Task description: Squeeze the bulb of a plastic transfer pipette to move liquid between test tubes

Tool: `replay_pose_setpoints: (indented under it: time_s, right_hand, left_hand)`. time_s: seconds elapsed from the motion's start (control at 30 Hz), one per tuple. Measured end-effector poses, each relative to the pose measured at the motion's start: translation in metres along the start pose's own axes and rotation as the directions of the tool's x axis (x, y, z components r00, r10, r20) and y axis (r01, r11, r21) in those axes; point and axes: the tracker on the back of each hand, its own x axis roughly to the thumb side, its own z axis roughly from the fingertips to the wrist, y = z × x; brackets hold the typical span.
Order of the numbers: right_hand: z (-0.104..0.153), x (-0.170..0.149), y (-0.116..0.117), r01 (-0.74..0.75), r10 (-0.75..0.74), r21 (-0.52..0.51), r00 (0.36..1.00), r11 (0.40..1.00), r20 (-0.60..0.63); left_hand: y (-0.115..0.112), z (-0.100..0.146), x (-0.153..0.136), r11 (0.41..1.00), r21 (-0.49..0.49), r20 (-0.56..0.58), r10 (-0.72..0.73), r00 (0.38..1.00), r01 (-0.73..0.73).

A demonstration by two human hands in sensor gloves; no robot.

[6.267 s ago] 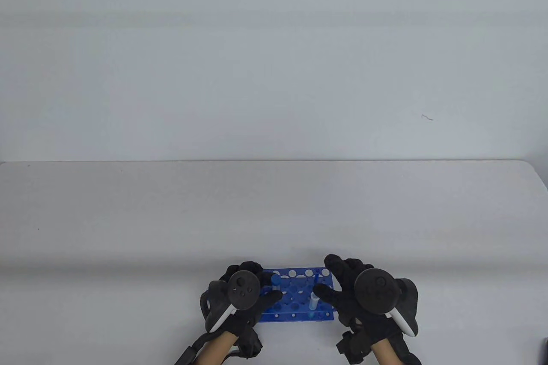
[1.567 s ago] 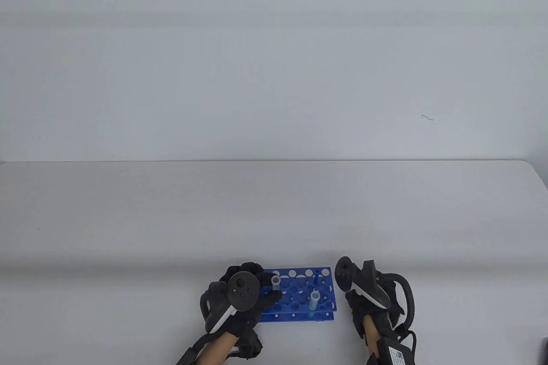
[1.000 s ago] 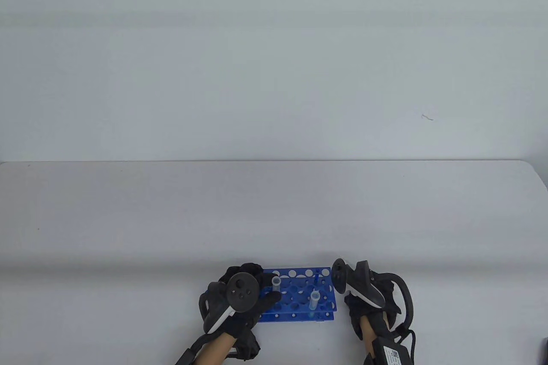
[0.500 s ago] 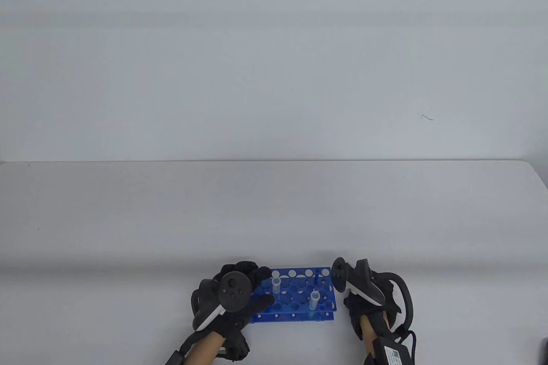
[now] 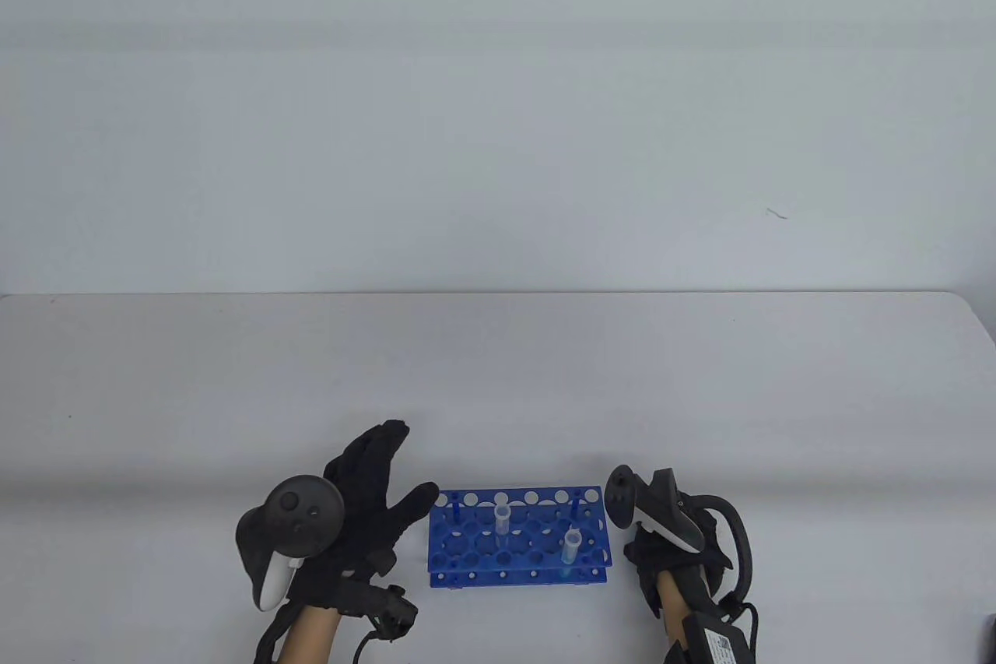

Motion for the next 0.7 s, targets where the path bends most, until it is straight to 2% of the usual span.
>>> replay_pose_setpoints:
  time_s: [0.1, 0.13, 0.33, 0.4, 0.47, 0.57, 0.63, 0.7]
  right_hand:
    - [0.000, -0.002, -0.001, 0.028, -0.028, 0.023, 1.000, 0.999, 0.002]
    - [0.000, -0.003, -0.002, 0.041, -0.041, 0.040, 0.999, 0.998, 0.002]
    - [0.005, -0.018, -0.019, 0.147, -0.147, 0.091, 0.989, 0.985, -0.006]
    - [0.010, -0.028, -0.031, 0.222, -0.222, 0.061, 0.975, 0.973, -0.011]
    - [0.016, -0.043, -0.044, 0.321, -0.321, -0.013, 0.947, 0.947, -0.012]
    - [0.023, -0.070, -0.058, 0.456, -0.461, -0.107, 0.887, 0.883, -0.016]
    - [0.024, -0.087, -0.058, 0.462, -0.471, -0.143, 0.881, 0.875, -0.033]
    - [0.023, -0.101, -0.052, 0.407, -0.419, -0.143, 0.905, 0.902, -0.070]
  left_hand:
    - [0.006, 0.005, -0.014, 0.976, 0.062, 0.040, 0.208, 0.977, -0.210]
    - [0.005, 0.005, -0.016, 0.968, 0.071, 0.047, 0.236, 0.971, -0.239]
    - [-0.007, 0.002, -0.029, 0.956, 0.032, 0.065, 0.291, 0.955, -0.293]
    - [-0.008, 0.003, -0.035, 0.943, 0.040, 0.060, 0.326, 0.943, -0.329]
    - [-0.006, 0.004, -0.041, 0.932, 0.043, 0.047, 0.358, 0.933, -0.360]
    - [-0.006, 0.004, -0.048, 0.919, 0.046, 0.029, 0.391, 0.920, -0.392]
    - [-0.007, 0.003, -0.052, 0.908, 0.044, 0.014, 0.417, 0.909, -0.417]
    - [-0.010, 0.002, -0.054, 0.895, 0.045, 0.000, 0.444, 0.896, -0.444]
